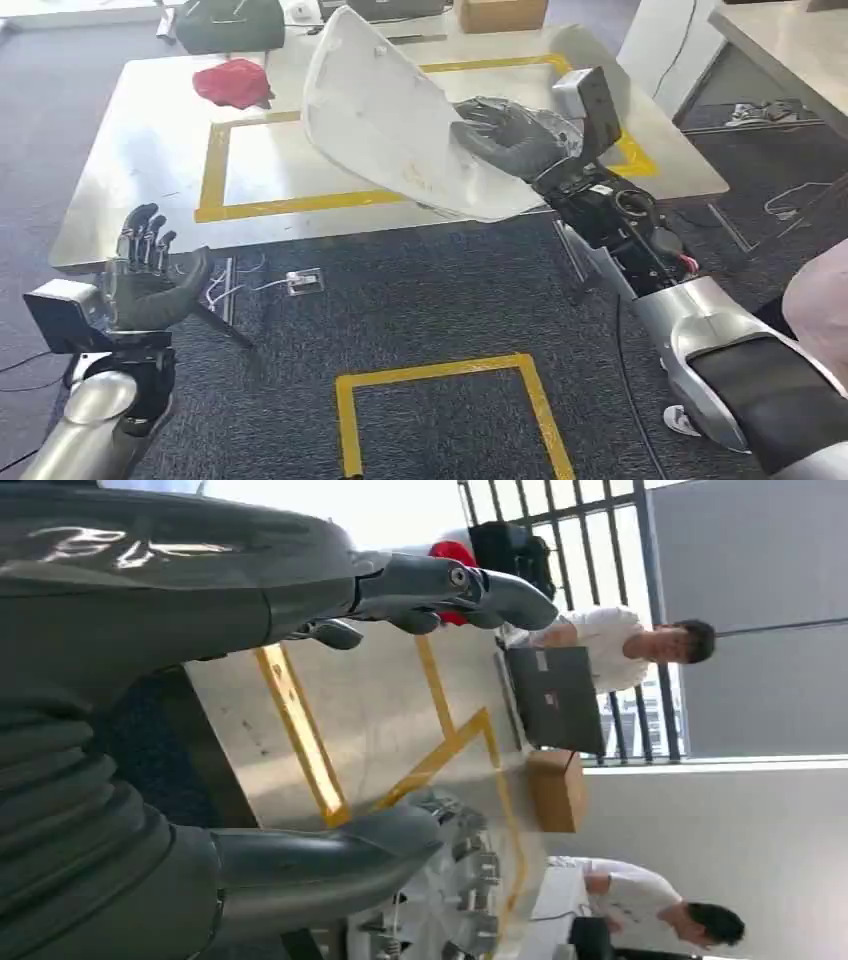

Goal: Take the parts from the cabinet and place them on the table.

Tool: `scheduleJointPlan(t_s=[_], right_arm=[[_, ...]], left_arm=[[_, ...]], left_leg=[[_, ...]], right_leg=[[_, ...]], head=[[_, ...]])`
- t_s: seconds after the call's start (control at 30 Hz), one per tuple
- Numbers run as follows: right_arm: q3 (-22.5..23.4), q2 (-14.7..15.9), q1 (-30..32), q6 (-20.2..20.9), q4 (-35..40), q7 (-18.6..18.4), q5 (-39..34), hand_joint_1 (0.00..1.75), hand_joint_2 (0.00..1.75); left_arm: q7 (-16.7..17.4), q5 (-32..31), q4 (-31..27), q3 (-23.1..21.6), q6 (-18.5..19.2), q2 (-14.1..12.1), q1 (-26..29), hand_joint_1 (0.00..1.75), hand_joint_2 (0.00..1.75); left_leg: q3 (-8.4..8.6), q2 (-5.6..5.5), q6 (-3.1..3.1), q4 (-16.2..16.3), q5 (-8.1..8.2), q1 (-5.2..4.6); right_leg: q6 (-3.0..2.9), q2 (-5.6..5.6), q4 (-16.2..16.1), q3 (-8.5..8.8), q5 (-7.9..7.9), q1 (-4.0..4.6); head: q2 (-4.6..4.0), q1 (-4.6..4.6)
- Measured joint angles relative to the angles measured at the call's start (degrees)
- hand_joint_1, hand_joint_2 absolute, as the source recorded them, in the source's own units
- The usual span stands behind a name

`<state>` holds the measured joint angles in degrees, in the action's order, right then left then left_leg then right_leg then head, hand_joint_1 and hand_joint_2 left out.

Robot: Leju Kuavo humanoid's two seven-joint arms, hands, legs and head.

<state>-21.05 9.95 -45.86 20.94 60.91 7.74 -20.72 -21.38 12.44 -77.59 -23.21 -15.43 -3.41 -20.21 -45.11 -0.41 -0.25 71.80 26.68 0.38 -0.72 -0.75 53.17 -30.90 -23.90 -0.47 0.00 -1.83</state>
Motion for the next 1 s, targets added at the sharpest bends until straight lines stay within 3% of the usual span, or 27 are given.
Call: scheduleJointPlan(t_s=[0.07,0.1,0.13,0.2,0.27,0.3,0.33,0.4,0.43,0.47,0.5,0.53,0.57,0.6,0.63,0.7,0.73,0.8,0.83,0.93,0.97,1.0], right_arm=[[0.2,0.0,-0.5,0.2,-0.6,0.1,0.2,1.75,1.75],[0.2,0.1,-0.9,0.2,-0.8,0.1,0.3,1.75,1.75],[0.3,0.1,-1.4,0.2,-1.3,0.2,0.4,1.75,1.75],[0.3,0.2,-1.6,0.2,-1.8,0.2,0.4,1.75,1.75],[0.3,0.3,-2.0,0.2,-2.3,0.2,0.4,1.75,1.75],[0.4,0.5,-1.9,0.2,-2.4,0.2,0.4,1.75,1.75],[0.4,0.5,-2.2,0.2,-2.5,0.2,0.4,1.75,1.75],[0.4,0.6,-2.6,0.4,-3.4,0.7,0.8,1.75,1.75],[0.4,0.6,-2.6,0.5,-3.9,1.0,1.2,1.75,1.75],[0.3,0.6,-2.6,0.7,-4.7,1.4,1.8,1.75,1.75],[0.3,0.6,-2.7,0.8,-5.4,1.8,2.0,1.75,1.75],[0.3,0.6,-2.8,0.9,-6.0,2.3,2.3,1.75,1.75],[0.2,0.6,-3.2,1.1,-6.6,2.5,2.9,1.75,1.75],[0.2,0.6,-3.4,1.2,-6.9,3.0,3.0,1.75,1.75],[0.1,0.6,-4.3,1.2,-8.4,3.4,3.5,1.75,1.75],[-0.2,0.6,-5.2,1.2,-9.6,3.6,4.0,1.75,1.75],[-0.3,0.6,-5.2,1.1,-9.9,3.7,4.0,1.75,1.75],[-0.4,0.5,-5.4,1.2,-10.4,3.9,4.3,1.75,1.75],[-0.5,0.5,-5.9,1.2,-10.8,4.0,4.3,1.75,1.75],[-0.7,0.5,-6.5,1.4,-11.9,4.1,4.6,1.75,1.75],[-0.8,0.5,-6.5,1.5,-12.3,4.1,4.6,1.75,1.75],[-0.9,0.4,-6.5,1.6,-12.7,4.1,4.7,1.75,1.75]], left_arm=[[-0.1,0.0,0.0,0.1,0.0,0.0,-0.1,0.0,1.75],[-0.1,0.0,0.0,0.1,0.0,0.0,-0.2,0.0,1.75],[-0.1,0.0,0.0,0.2,0.0,0.0,-0.3,0.0,1.75],[-0.1,0.0,0.0,0.2,0.0,0.0,-0.4,0.0,1.75],[-0.2,0.0,0.0,0.2,0.0,-0.1,-0.6,0.0,1.75],[-0.2,0.0,-0.1,0.2,0.0,0.0,-0.6,0.0,1.75],[-0.2,0.0,-0.1,0.2,0.0,0.0,-0.7,0.0,1.75],[-0.3,0.0,-0.1,0.2,0.2,0.0,-0.8,0.0,1.75],[-0.3,0.0,-0.1,0.2,0.2,0.0,-0.7,0.0,1.75],[-0.3,0.1,-0.1,0.2,0.2,0.0,-0.7,0.0,1.75],[-0.3,0.1,-0.1,0.2,0.2,0.0,-0.7,0.0,1.75],[-0.4,0.0,-0.1,0.2,0.1,0.1,-0.8,0.0,1.75],[-0.6,-0.2,-0.1,0.2,0.0,0.1,-0.9,0.0,1.75],[-0.7,-0.3,-0.1,0.2,0.0,0.2,-0.9,0.0,1.75],[-0.8,-0.5,-0.1,0.2,0.0,0.2,-1.1,0.0,1.75],[-0.9,-0.5,-0.1,0.2,-0.1,0.3,-1.4,0.0,1.75],[-0.9,-0.5,-0.1,0.2,-0.1,0.3,-1.3,0.0,1.75],[-0.9,-0.5,-0.2,0.2,0.0,0.3,-1.4,0.0,1.75],[-0.9,-0.5,-0.2,0.2,0.0,0.3,-1.6,0.0,1.75],[-1.0,-0.4,-0.2,0.2,0.2,0.3,-1.3,0.0,1.75],[-1.0,-0.4,-0.2,0.2,0.2,0.3,-1.1,0.0,1.75],[-1.0,-0.4,-0.2,0.1,0.2,0.3,-1.1,0.0,1.75]], left_leg=[[4.68,0.0,0.73,-11.4,-6.74,-0.09],[6.76,0.01,1.29,-16.4,-8.89,-0.29],[7.96,0.05,1.22,-18.0,-7.62,-0.51],[7.94,0.06,1.2,-18.1,-7.29,-0.51],[8.53,0.05,1.84,-18.3,-7.03,-0.45],[8.99,0.08,1.97,-18.9,-7.02,-0.14],[9.3,0.13,2.29,-19.0,-6.78,0.02],[9.97,0.11,2.48,-19.0,-6.14,0.02],[10.21,0.09,2.49,-18.9,-5.88,0.03],[10.65,0.05,2.43,-18.8,-5.42,0.06],[11.13,-0.05,2.25,-18.7,-5.03,0.12],[11.56,-0.12,2.11,-18.7,-4.67,0.18],[12.42,-0.17,1.87,-18.5,-3.96,0.2],[12.78,-0.17,1.73,-18.4,-3.63,0.24],[13.16,-0.21,1.27,-18.3,-3.02,-0.07],[12.57,-0.21,0.86,-17.8,-2.88,-0.03],[12.56,-0.2,0.73,-18.0,-2.83,0.0],[12.41,-0.13,-0.12,-17.1,-1.79,0.15],[11.11,-0.01,-0.25,-14.3,-0.75,0.05],[2.23,0.03,-0.47,0.0,3.52,0.12],[-0.25,0.03,-0.43,2.6,3.38,0.11],[-0.84,0.03,-0.19,1.6,1.37,0.09]], right_leg=[[0.21,-0.06,0.0,1.15,-0.78,0.08],[0.39,-0.06,0.0,1.45,-1.19,0.1],[0.81,-0.22,0.2,1.41,-1.72,0.6],[1.28,-0.19,0.1,1.51,-2.04,0.45],[1.89,-0.18,-0.2,1.76,-2.49,0.35],[2.22,0.12,1.5,0.83,-3.38,0.2],[2.46,0.25,4.2,-0.25,-4.61,0.22],[2.91,0.25,15.5,-6.3,-8.66,0.0],[3.04,0.26,18.5,-8.17,-9.39,-0.1],[3.26,0.27,21.0,-10.37,-9.21,-0.25],[3.34,0.32,19.4,-10.58,-7.02,-0.33],[3.45,0.37,16.6,-9.71,-4.53,-0.4],[3.42,0.45,9.5,-7.01,0.07,-0.57],[3.44,0.49,6.4,-5.81,2.08,-0.67],[3.46,0.38,2.7,-3.74,2.96,-0.35],[2.31,0.37,0.7,-2.7,1.66,-0.06],[2.11,0.27,0.9,-2.77,1.55,0.0],[1.32,0.19,0.5,-1.97,1.24,-0.47],[0.87,0.23,0.5,-1.67,0.96,-0.48],[0.09,0.26,0.5,-1.16,0.24,-0.23],[0.01,0.19,0.5,-0.86,-0.06,-0.12],[0.02,0.07,0.5,-0.45,-0.39,-0.02]], head=[[0.0,0.39],[0.0,0.5],[0.0,0.66],[0.0,0.28],[0.0,0.35],[0.0,0.26],[0.0,0.09],[0.0,-0.81],[0.0,-0.88],[0.0,-1.16],[0.0,-1.34],[0.0,-1.55],[0.0,-1.62],[0.0,-2.08],[-0.02,-2.01],[0.0,-2.19],[0.0,-2.01],[0.0,-1.69],[0.0,-1.29],[0.0,-0.44],[0.0,-0.15],[0.0,0.04]])
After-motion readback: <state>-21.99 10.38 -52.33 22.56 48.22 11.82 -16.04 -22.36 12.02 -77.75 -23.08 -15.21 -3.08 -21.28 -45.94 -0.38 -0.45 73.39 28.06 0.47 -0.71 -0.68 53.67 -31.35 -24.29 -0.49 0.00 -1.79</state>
